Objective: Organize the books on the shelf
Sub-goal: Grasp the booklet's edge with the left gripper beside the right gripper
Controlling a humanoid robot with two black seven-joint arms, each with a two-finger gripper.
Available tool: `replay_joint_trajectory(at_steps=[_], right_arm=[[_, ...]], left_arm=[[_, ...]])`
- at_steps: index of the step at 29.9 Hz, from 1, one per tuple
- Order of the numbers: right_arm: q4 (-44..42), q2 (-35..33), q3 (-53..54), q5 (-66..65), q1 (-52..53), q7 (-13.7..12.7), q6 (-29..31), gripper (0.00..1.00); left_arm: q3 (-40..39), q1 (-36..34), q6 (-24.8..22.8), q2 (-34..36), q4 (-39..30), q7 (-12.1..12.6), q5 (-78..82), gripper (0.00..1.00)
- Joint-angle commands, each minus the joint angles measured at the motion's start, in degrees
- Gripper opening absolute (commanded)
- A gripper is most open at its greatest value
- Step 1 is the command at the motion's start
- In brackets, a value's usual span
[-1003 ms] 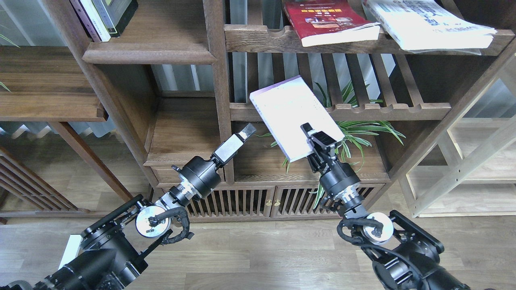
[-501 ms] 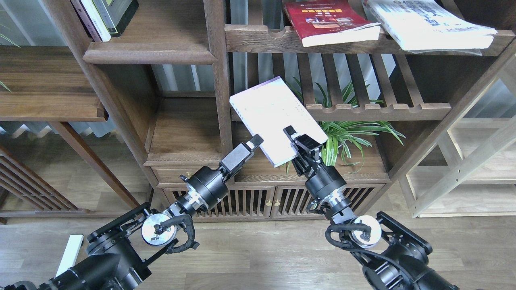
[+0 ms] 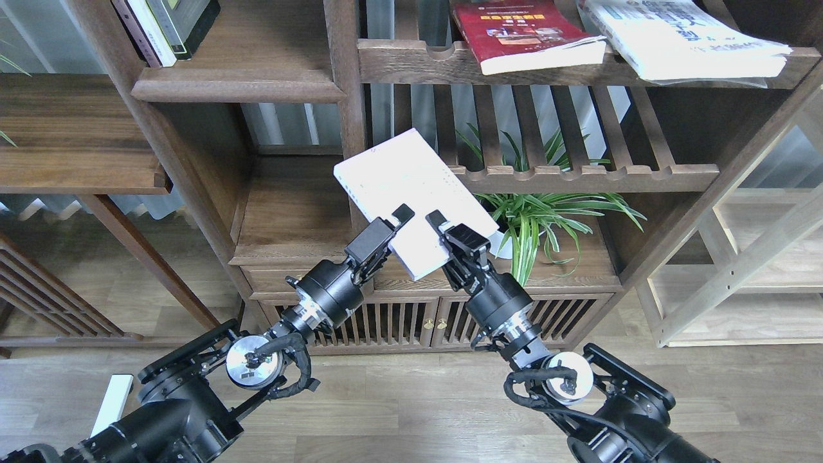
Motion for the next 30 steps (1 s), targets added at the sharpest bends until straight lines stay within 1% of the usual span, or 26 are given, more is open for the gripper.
replay_joint_trajectory(at_steps=[1, 4, 8, 30], right_arm=[[0.10, 0.02, -0.48, -0.14, 0.00, 0.00, -0.01, 0.05], [0.18, 0.02, -1.45, -0.32, 0.00, 0.00, -0.01, 0.05], [0.18, 0.11, -1.71, -0.32, 0.00, 0.00, -0.01, 0.05], [0.36, 0.55, -1.98, -0.76, 0.09, 0.00, -0.01, 0.05]], left_arm=[[0.00, 0.07, 0.00, 0.00, -0.09, 0.27, -0.85, 0.98], [0.00, 0.07, 0.00, 0.00, -0.26, 1.32, -1.73, 0.98], [-0.09, 0.07, 0.00, 0.00, -0.18, 1.94, -1.91, 0.98], [-1.67, 0.07, 0.00, 0.00, 0.70, 1.94, -2.52, 0.95]])
